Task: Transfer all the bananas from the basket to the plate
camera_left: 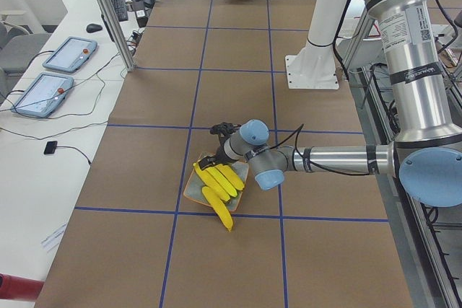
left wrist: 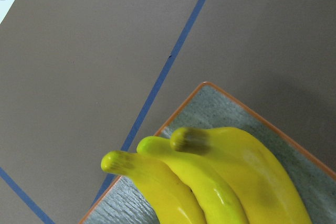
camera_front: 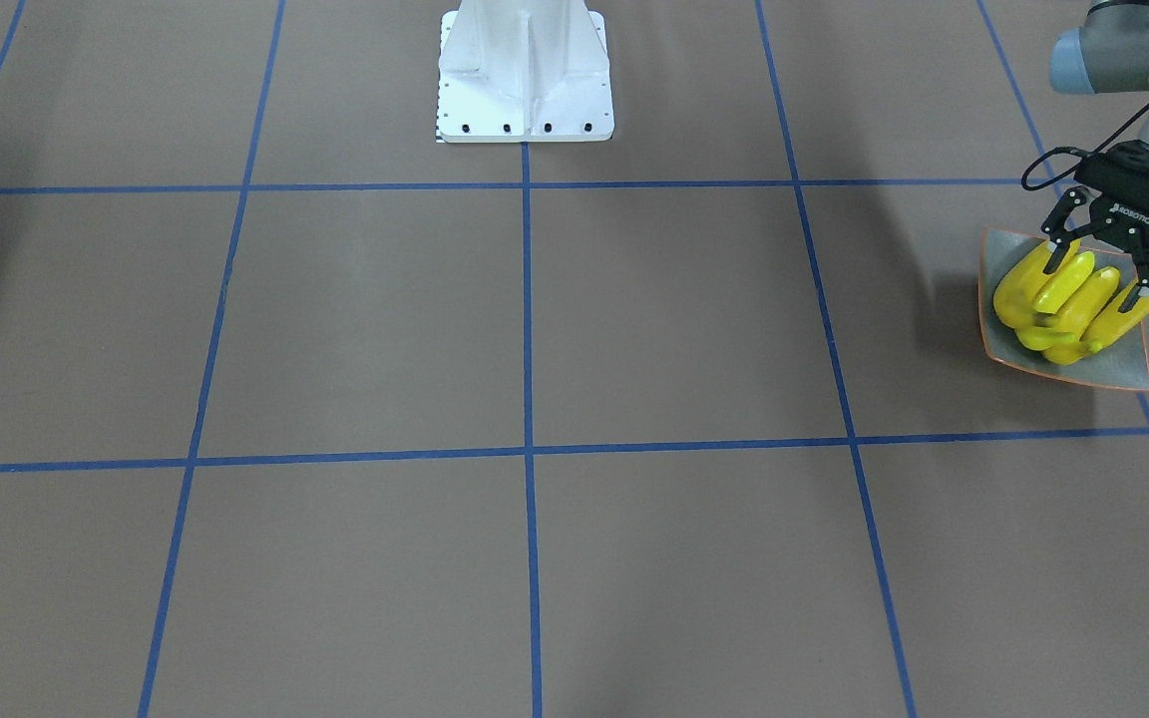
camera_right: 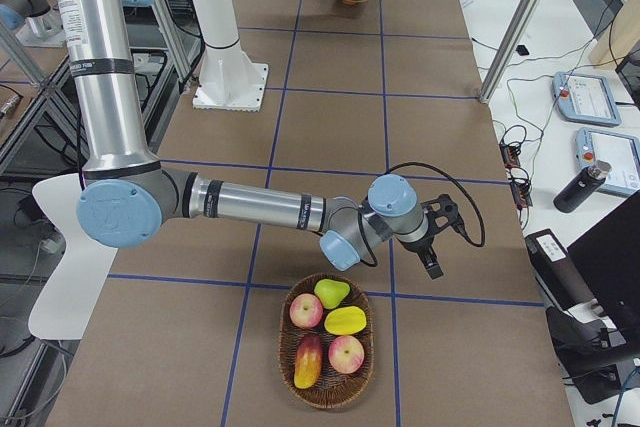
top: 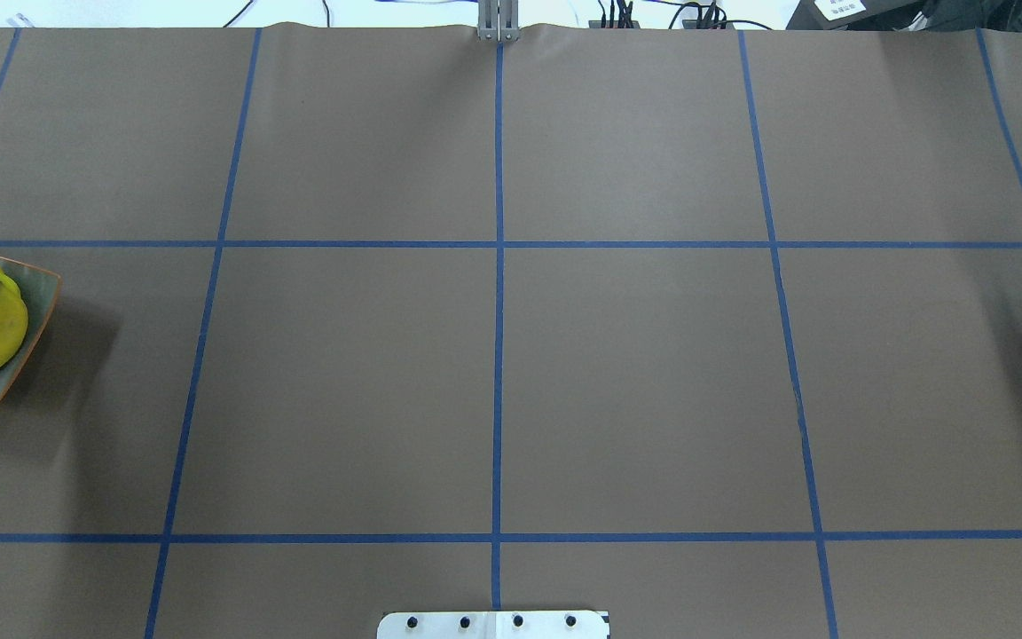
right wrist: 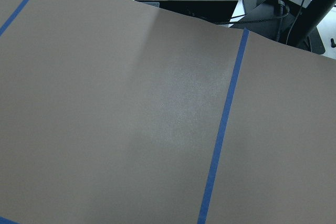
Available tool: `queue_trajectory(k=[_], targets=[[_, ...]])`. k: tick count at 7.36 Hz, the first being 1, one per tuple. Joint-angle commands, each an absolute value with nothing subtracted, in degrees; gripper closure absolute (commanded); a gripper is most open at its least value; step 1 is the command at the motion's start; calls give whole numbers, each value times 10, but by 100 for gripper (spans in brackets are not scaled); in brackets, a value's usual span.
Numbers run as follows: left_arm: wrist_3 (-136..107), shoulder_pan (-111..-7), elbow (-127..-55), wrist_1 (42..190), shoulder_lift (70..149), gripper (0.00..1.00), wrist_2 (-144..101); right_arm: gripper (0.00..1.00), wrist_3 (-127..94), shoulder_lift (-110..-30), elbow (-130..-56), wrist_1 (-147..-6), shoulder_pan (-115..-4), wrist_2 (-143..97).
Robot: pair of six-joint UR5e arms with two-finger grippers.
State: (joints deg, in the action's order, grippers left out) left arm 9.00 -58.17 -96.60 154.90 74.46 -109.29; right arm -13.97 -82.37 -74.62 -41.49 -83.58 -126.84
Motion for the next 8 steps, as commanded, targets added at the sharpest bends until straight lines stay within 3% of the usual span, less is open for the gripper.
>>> queue_trajectory(k=[1, 5, 7, 8], targets=[[77, -582, -971, 1547, 759, 1, -1112, 0, -140, -826, -747, -415, -836, -1269], [-18, -646, -1011, 1487, 784, 1, -1206, 0, -141, -821, -754, -469, -864, -1313], [-44, -775, -1028, 1321, 813, 2, -1306, 0, -141, -823, -754, -504, -894, -1349], [-44, -830, -1053, 1164, 836, 1, -1330, 0, -137, -822, -758, -542, -909, -1359]])
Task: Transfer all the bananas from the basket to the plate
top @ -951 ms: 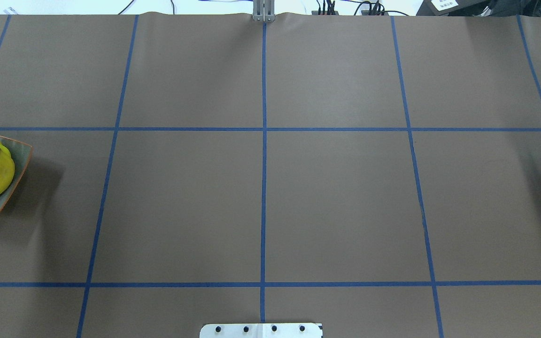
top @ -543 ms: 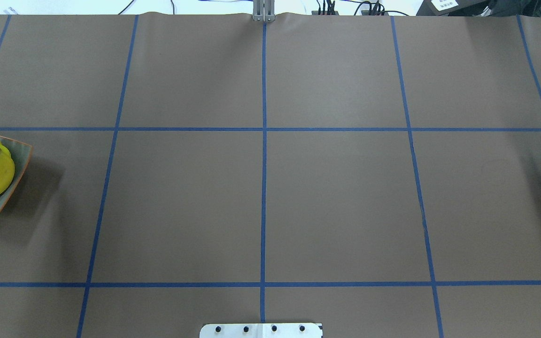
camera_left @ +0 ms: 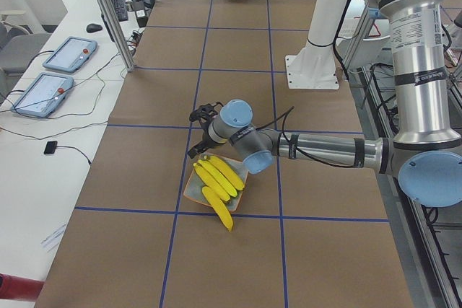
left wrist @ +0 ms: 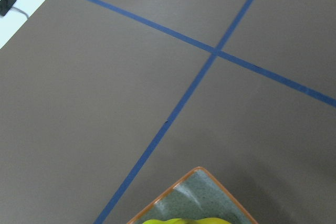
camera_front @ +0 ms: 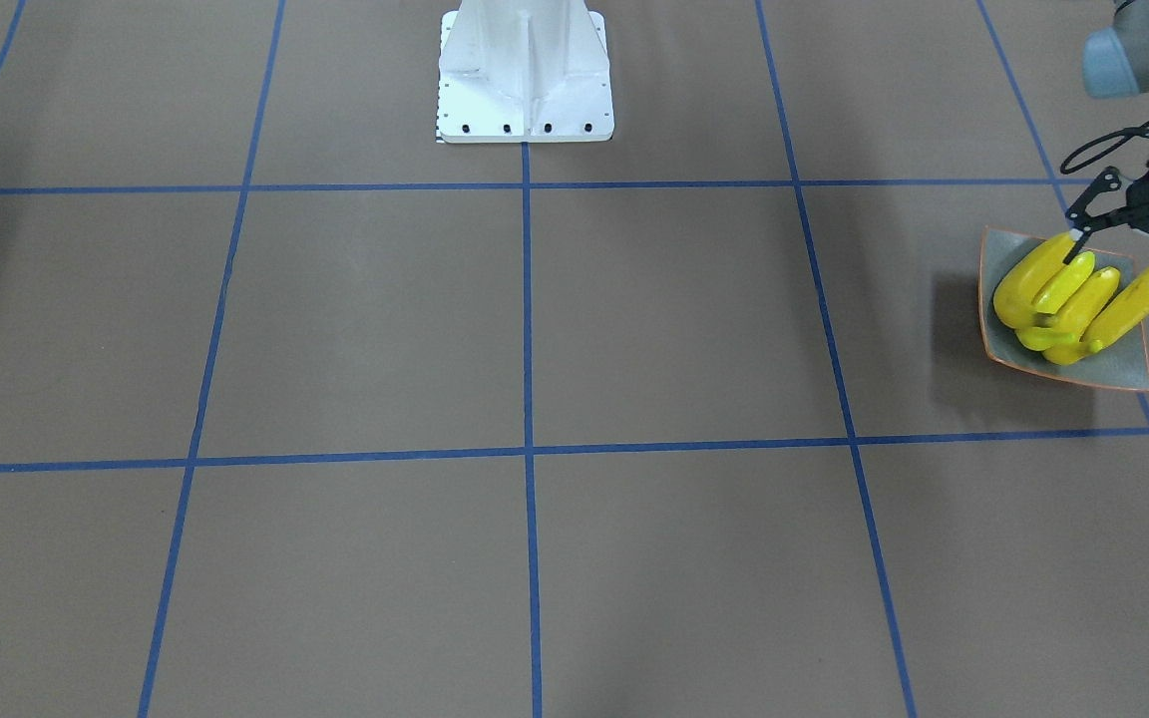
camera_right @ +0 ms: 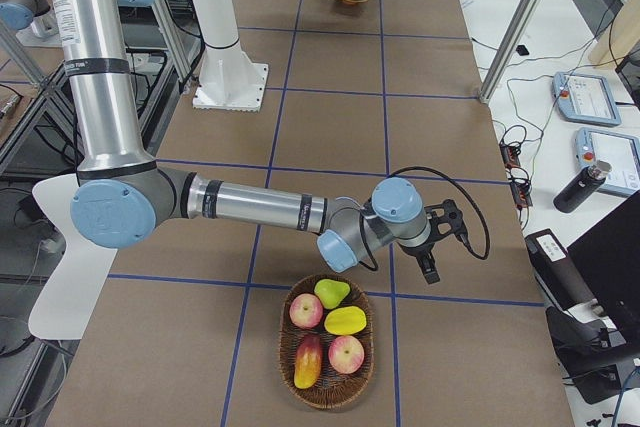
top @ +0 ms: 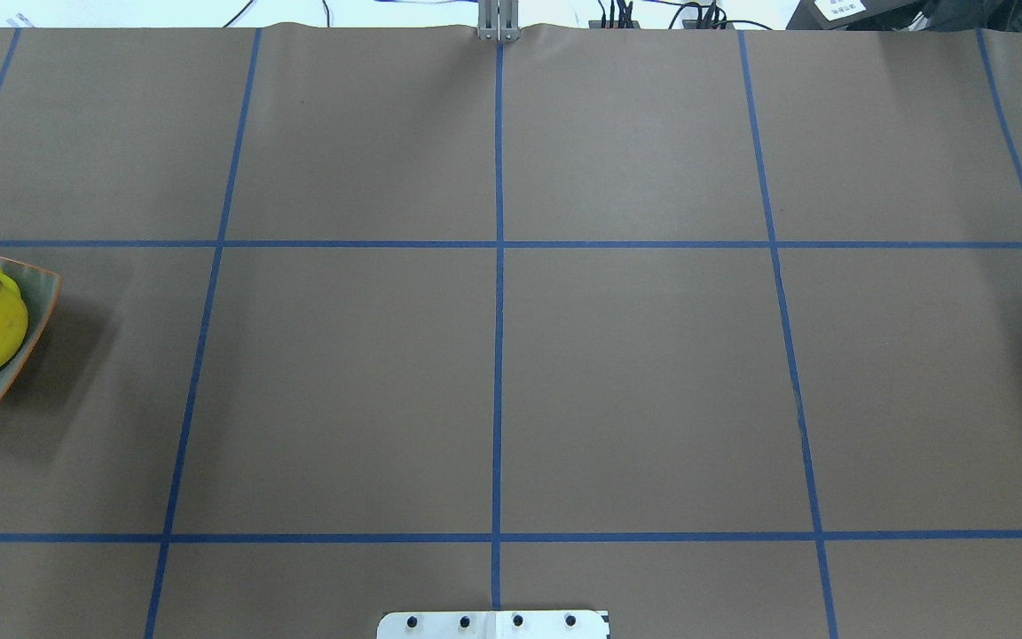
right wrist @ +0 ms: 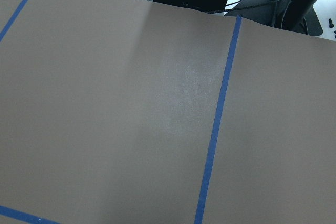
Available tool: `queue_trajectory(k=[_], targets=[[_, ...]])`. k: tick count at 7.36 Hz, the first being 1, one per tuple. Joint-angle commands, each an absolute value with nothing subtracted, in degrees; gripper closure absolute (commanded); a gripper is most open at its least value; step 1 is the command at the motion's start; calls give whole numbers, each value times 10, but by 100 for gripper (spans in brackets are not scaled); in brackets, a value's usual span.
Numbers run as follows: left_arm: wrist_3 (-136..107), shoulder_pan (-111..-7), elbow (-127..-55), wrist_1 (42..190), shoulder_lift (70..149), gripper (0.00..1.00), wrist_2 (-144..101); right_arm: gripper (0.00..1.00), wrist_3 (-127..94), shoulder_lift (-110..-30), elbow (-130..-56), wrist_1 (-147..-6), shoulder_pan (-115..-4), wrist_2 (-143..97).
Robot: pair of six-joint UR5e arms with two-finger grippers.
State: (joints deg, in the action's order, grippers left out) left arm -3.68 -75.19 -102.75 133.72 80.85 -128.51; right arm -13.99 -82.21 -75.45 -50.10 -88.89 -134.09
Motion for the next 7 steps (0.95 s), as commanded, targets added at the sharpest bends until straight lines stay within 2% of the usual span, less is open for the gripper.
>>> queue_trajectory(k=[1, 4, 7], targets=[[-38, -865, -1059, 1054, 847, 0, -1326, 0, -136, -823, -762, -568, -911, -1358], [99, -905, -1004, 1029, 821, 0, -1308, 0, -113, -824, -772, -643, -896, -1358], [97, -908, -980, 867, 834, 0, -1310, 0, -35, -827, -781, -746, -909, -1354]])
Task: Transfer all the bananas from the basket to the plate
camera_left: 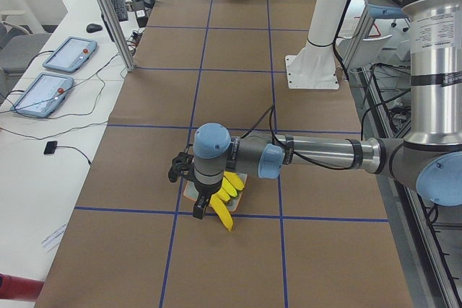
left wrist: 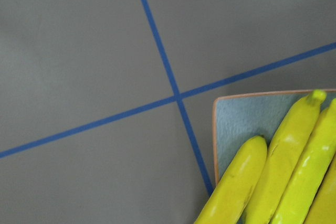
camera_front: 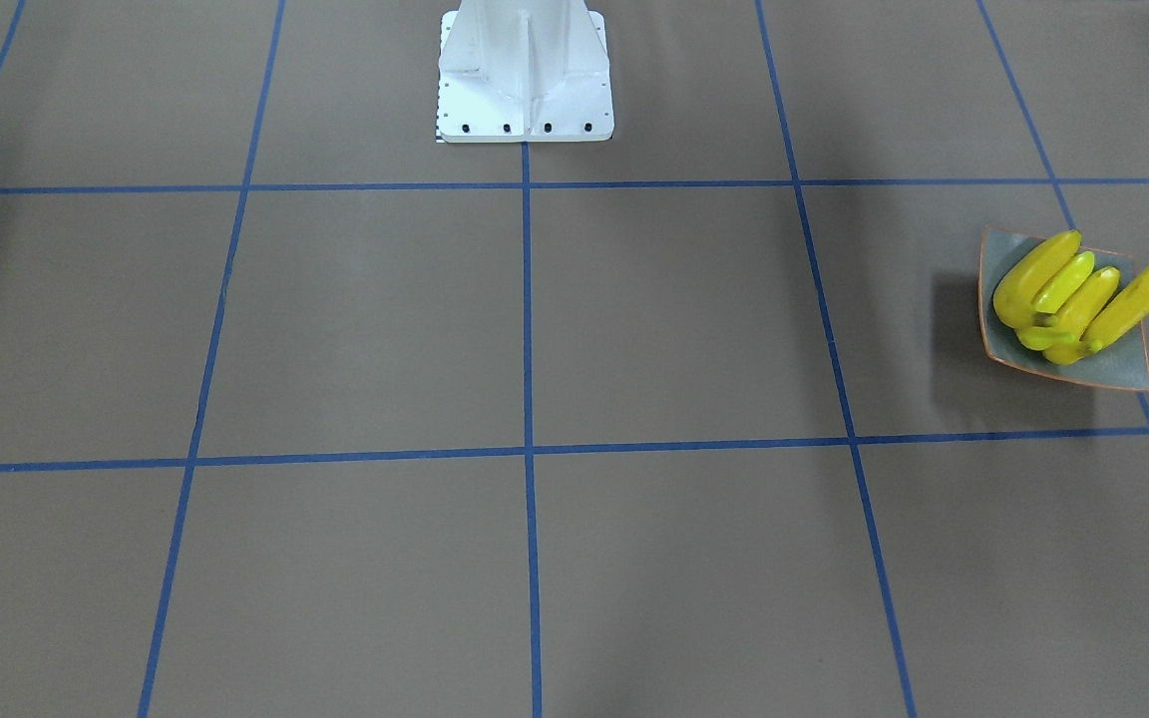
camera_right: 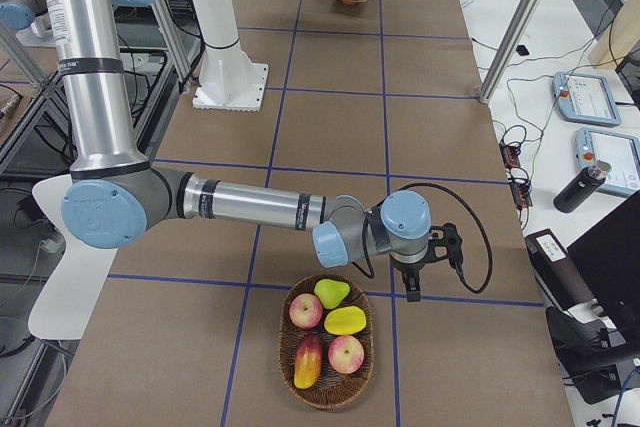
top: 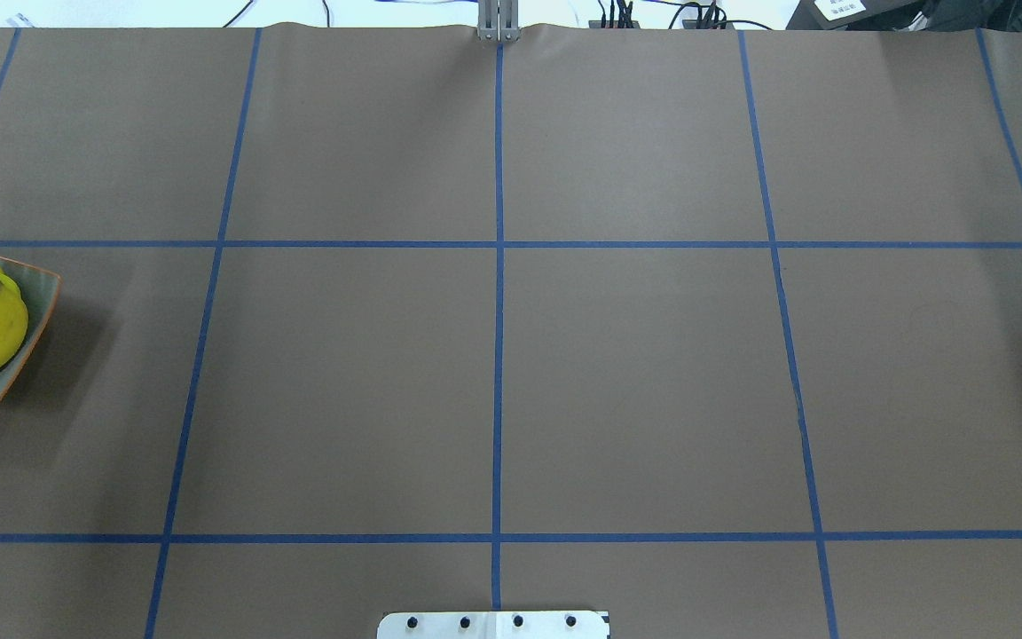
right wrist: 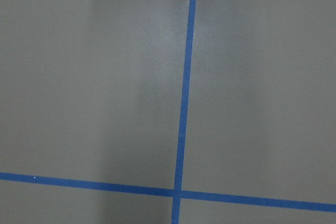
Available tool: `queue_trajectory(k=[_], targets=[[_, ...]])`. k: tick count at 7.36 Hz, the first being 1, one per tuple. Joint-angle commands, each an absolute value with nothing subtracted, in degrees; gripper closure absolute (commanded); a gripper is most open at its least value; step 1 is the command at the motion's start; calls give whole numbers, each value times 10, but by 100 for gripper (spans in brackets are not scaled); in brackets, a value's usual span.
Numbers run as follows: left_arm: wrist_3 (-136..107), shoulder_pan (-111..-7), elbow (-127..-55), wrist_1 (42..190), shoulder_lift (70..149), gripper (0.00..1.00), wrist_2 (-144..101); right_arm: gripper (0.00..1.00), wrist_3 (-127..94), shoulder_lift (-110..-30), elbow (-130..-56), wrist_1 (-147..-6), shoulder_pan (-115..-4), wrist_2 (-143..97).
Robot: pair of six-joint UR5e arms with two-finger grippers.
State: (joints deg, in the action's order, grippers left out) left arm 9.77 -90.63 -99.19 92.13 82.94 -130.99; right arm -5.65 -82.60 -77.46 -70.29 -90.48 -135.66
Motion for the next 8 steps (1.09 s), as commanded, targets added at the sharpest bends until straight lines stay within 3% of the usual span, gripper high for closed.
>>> queue_trajectory(k=[1, 5, 8], targets=[[95, -908, -965, 874, 838, 0, -1310, 0, -35, -830, -799, -770, -906, -1347], [101, -909, -1015, 882, 834, 0, -1312, 0, -35, -835, -882, -873, -908, -1311], [102, -909, -1013, 889, 830, 0, -1308, 0, -41, -838, -882, -867, -906, -1304]])
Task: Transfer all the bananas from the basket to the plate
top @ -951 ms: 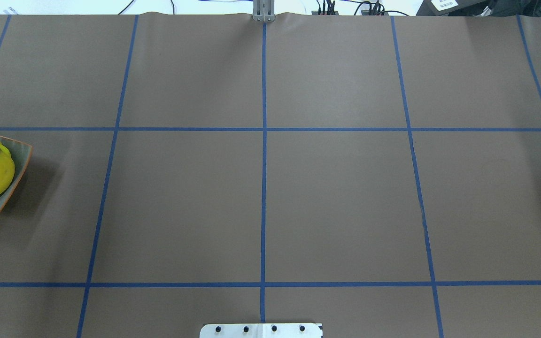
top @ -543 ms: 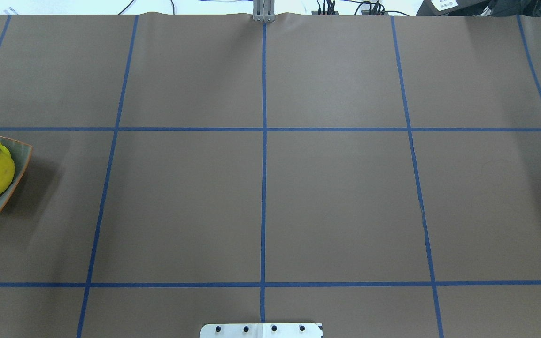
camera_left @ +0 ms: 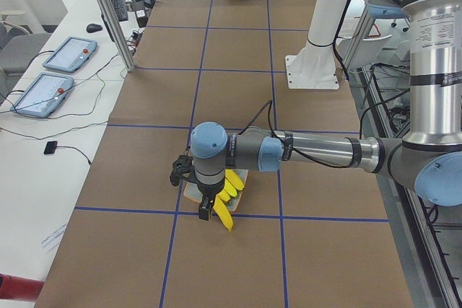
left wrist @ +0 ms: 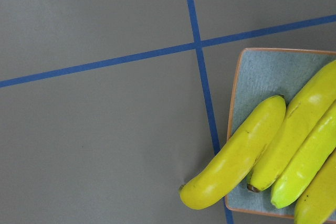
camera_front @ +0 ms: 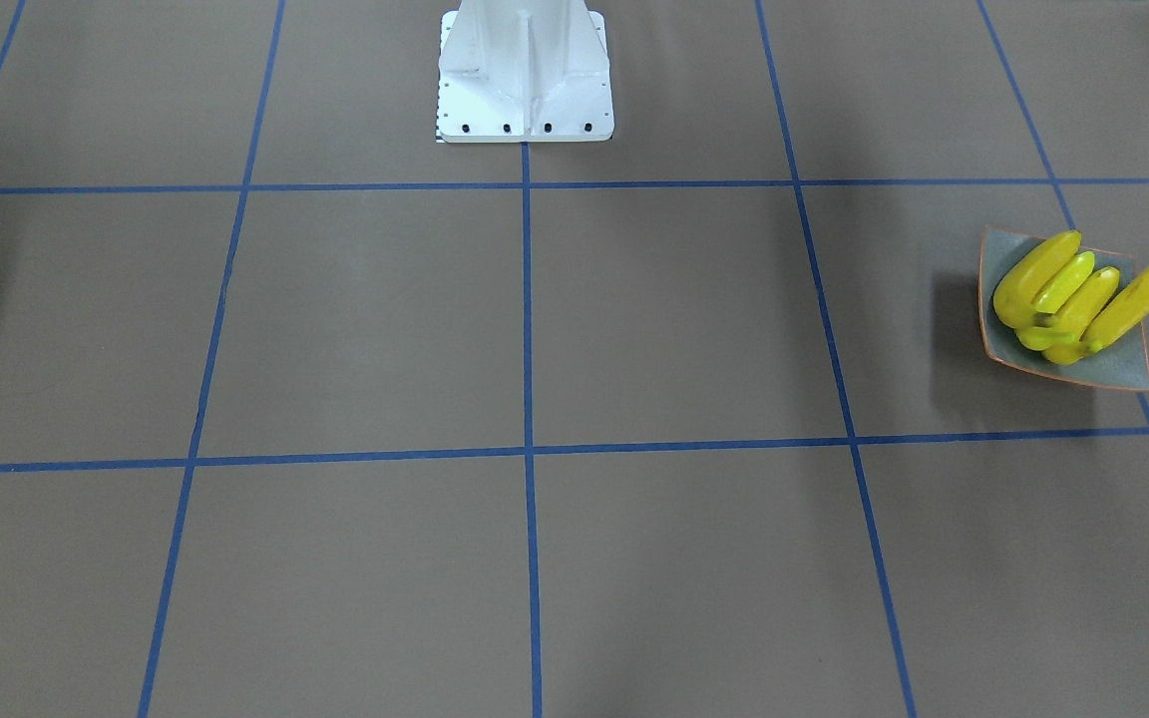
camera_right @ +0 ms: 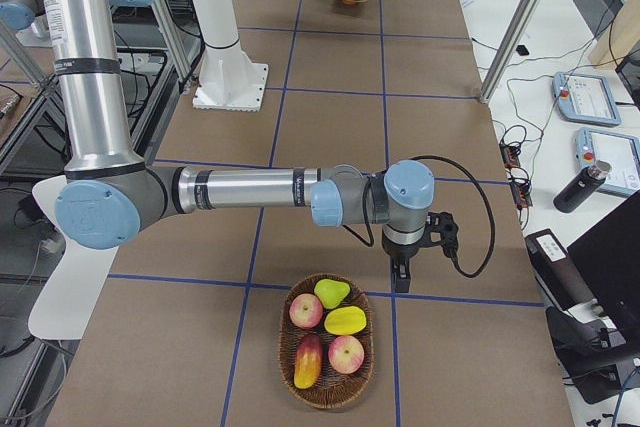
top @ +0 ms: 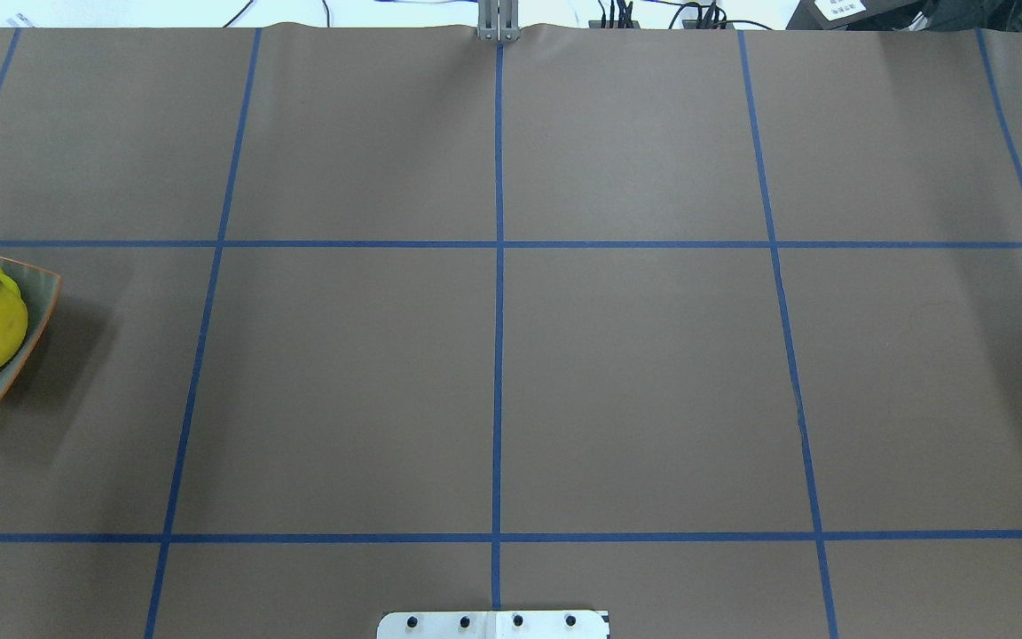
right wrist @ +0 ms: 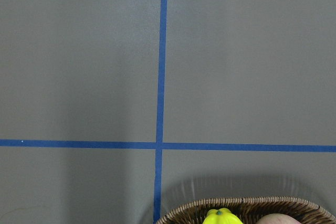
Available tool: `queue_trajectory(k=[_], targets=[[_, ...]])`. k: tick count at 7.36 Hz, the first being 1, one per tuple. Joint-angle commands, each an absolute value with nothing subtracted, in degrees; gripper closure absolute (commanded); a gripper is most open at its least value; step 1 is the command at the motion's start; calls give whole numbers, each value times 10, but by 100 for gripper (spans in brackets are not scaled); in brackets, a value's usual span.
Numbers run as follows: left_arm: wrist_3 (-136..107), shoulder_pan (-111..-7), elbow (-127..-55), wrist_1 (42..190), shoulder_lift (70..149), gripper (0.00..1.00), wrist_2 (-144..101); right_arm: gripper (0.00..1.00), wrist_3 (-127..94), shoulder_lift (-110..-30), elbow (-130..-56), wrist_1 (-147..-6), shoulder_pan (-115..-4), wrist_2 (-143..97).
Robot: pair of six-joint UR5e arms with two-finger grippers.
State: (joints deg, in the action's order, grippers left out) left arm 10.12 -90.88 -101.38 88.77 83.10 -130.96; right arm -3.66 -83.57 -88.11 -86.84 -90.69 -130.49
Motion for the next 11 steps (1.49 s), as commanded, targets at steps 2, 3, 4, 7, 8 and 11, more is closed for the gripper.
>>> queue_trajectory(k=[2, 3, 4, 7, 8, 11], targets=[[101, -909, -1012, 889, 824, 0, -1309, 0, -46, -838, -883, -867, -906, -1309], [102, -909, -1009, 889, 823, 0, -1308, 0, -47, -838, -883, -867, -906, -1310], [102, -910, -1009, 889, 823, 0, -1308, 0, -53, -838, -883, -867, -906, -1310], [102, -909, -1012, 889, 819, 0, -1310, 0, -74, -835, -883, -866, -904, -1309], [101, -909, -1013, 889, 817, 0, -1310, 0, -73, -835, -883, -866, -904, -1308], [101, -909, -1029, 889, 812, 0, -1312, 0, -73, -838, -884, -866, -904, -1309]])
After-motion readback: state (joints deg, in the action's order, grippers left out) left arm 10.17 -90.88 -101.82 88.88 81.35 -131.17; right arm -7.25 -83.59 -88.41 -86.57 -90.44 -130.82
